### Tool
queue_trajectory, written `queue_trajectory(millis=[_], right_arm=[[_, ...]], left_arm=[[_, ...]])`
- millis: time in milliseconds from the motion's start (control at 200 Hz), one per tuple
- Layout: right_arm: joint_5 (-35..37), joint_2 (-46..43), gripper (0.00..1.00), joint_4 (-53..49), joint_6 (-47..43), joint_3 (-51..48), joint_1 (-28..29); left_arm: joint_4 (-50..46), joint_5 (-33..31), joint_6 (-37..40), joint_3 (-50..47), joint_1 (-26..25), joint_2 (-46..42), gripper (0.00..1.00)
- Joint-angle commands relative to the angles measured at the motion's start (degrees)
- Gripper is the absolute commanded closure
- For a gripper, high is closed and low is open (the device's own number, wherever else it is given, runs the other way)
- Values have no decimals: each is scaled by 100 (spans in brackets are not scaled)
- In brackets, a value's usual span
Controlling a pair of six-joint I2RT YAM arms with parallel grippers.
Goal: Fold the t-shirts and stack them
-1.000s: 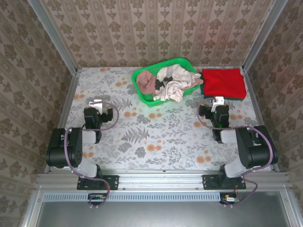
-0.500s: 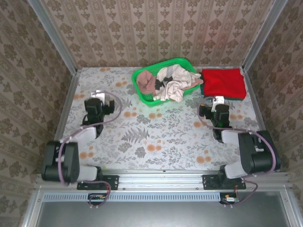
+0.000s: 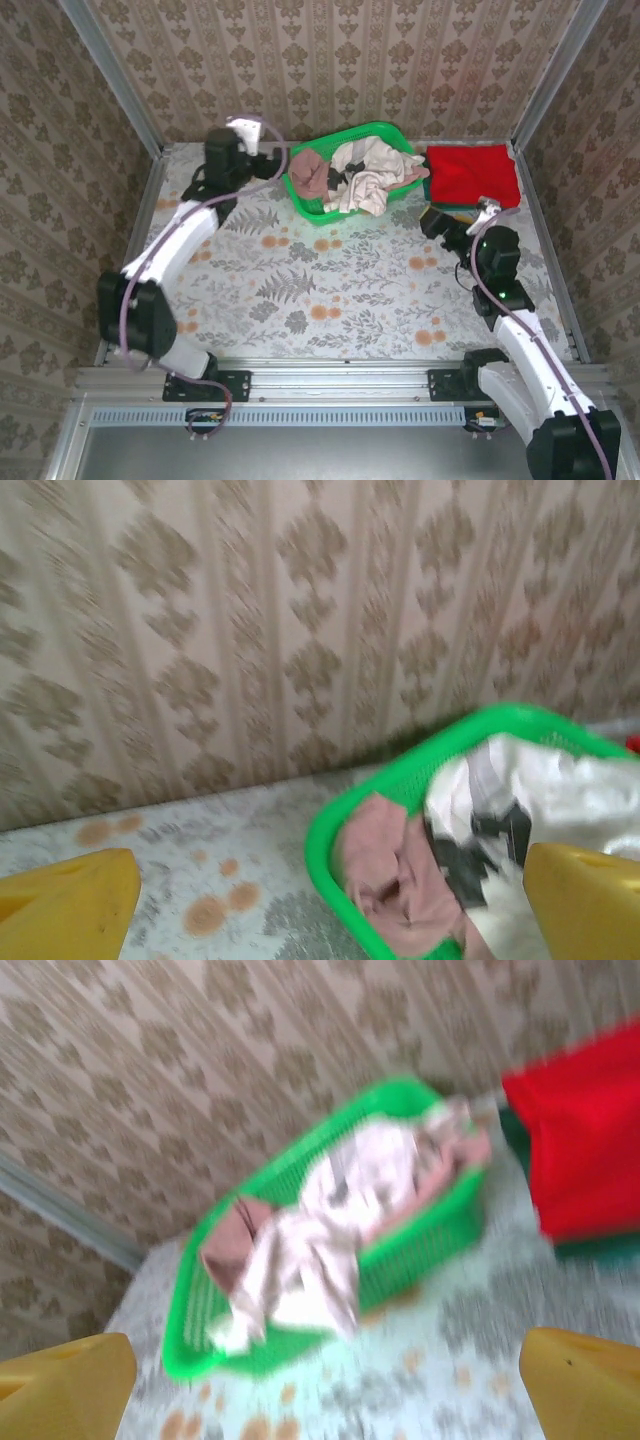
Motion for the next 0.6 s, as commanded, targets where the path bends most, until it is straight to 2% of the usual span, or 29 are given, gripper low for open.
queue_trajectory(millis=[0, 80, 245, 400, 555, 595], right_arm=[[-240, -352, 0, -1321, 99, 199, 199], [85, -539, 0, -2018, -164, 185, 526], [300, -792, 0, -2490, -148, -114, 840], [298, -889, 0, -2589, -161, -335, 869], [168, -934, 0, -2522, -266, -517, 867], [194, -948, 0, -2551, -258, -543, 863]], left_arm=[[-1359, -124, 667, 909, -115, 890, 4], [-1726, 227, 931, 1540, -143, 1537, 7], [-2641, 690, 1282, 2834, -286, 2782, 14], [-3268, 575, 1465, 3720, -396, 3606, 17], [-3694, 593, 1553, 4289, -385, 4039, 17], [-3787, 434, 1547, 4417, -395, 4121, 19]])
